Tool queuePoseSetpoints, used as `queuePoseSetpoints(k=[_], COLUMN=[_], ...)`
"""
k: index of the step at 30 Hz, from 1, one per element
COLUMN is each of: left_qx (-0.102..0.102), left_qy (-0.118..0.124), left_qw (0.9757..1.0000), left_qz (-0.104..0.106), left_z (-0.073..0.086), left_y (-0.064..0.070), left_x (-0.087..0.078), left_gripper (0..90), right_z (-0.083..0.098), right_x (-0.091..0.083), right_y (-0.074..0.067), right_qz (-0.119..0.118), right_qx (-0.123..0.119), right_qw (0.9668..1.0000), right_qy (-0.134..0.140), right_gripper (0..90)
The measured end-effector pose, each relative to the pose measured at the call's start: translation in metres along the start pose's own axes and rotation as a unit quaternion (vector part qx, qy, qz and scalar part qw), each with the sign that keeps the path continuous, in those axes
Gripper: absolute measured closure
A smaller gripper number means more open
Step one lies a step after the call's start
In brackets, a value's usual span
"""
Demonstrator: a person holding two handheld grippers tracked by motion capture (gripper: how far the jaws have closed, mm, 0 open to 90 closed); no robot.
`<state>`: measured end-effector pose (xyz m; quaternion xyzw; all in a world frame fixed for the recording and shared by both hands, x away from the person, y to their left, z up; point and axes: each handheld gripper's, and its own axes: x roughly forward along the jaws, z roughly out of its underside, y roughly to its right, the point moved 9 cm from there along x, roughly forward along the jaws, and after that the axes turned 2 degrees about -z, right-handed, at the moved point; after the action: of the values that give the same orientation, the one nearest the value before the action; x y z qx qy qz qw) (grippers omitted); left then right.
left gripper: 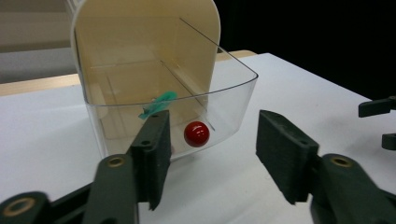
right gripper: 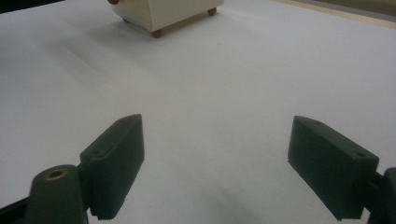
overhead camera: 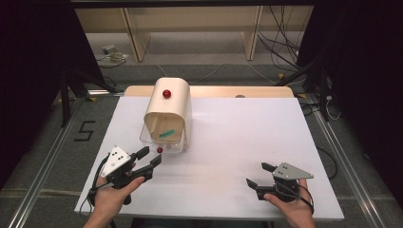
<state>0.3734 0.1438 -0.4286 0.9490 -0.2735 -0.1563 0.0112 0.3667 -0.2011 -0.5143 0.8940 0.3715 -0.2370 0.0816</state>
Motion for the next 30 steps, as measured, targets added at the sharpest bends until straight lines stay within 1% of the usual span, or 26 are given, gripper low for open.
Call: queuePoseSetpoints(k=[2, 4, 6, 9, 12, 14, 16, 18, 19, 20, 23, 25, 26, 29, 30], left_qx=[0.005, 0.001, 0.0, 0.008, 0.014, 0.018, 0.026, 0.037, 0.036, 0.041, 0.044, 0.05, 0.048, 0.049, 0.045], left_qy=[-0.003, 0.004, 0.006, -0.003, -0.017, -0.02, -0.023, -0.023, -0.019, -0.021, -0.021, -0.022, -0.019, -0.02, -0.019], left_qw=[0.9999, 0.9998, 0.9997, 0.9995, 0.9993, 0.9992, 0.999, 0.9987, 0.9988, 0.9987, 0.9986, 0.9982, 0.9983, 0.9982, 0.9984], left_qz=[-0.01, -0.017, -0.023, -0.029, -0.029, -0.028, -0.028, -0.027, -0.026, -0.025, -0.023, -0.027, -0.027, -0.028, -0.027], left_z=[0.0, -0.001, -0.001, 0.002, 0.009, 0.011, 0.012, 0.012, 0.012, 0.012, 0.013, 0.013, 0.013, 0.013, 0.012], left_y=[-0.003, -0.006, -0.01, -0.015, -0.018, -0.019, -0.019, -0.017, -0.016, -0.015, -0.013, -0.014, -0.014, -0.017, -0.017], left_x=[-0.002, -0.003, -0.004, -0.001, 0.006, 0.01, 0.012, 0.014, 0.016, 0.017, 0.021, 0.022, 0.023, 0.024, 0.025], left_gripper=[53.6, 59.8, 67.9, 80.6, 88.9, 89.3, 89.3, 89.3, 89.4, 89.4, 89.4, 89.4, 89.4, 89.5, 89.5], right_z=[0.0, 0.0, -0.001, -0.001, -0.002, -0.001, 0.0, 0.0, 0.0, 0.0, 0.0, 0.0, 0.0, 0.0, 0.0], right_x=[0.001, 0.002, 0.002, 0.003, 0.004, 0.004, 0.004, 0.003, 0.003, 0.002, 0.002, 0.002, 0.003, 0.003, 0.003], right_y=[-0.001, -0.002, -0.002, -0.003, -0.004, -0.005, -0.005, -0.003, -0.003, -0.002, -0.002, -0.002, -0.003, -0.003, -0.003], right_qz=[0.0, -0.001, -0.001, -0.001, -0.001, -0.003, -0.001, -0.002, -0.001, -0.001, -0.001, -0.001, -0.001, -0.002, -0.003], right_qx=[0.001, -0.001, -0.006, -0.006, -0.011, -0.012, -0.007, -0.007, -0.005, -0.006, -0.007, -0.006, -0.006, -0.006, -0.006], right_qw=[1.0, 1.0, 1.0, 1.0, 0.9999, 0.9999, 0.9999, 1.0, 1.0, 1.0, 1.0, 1.0, 1.0, 1.0, 1.0], right_qy=[-0.002, -0.003, -0.002, -0.005, -0.007, -0.008, -0.009, -0.006, -0.006, -0.005, -0.005, -0.006, -0.006, -0.005, -0.004], right_gripper=[19.7, 19.7, 19.8, 19.8, 19.8, 19.8, 19.8, 19.8, 19.8, 19.8, 19.8, 19.8, 19.8, 19.8, 19.8])
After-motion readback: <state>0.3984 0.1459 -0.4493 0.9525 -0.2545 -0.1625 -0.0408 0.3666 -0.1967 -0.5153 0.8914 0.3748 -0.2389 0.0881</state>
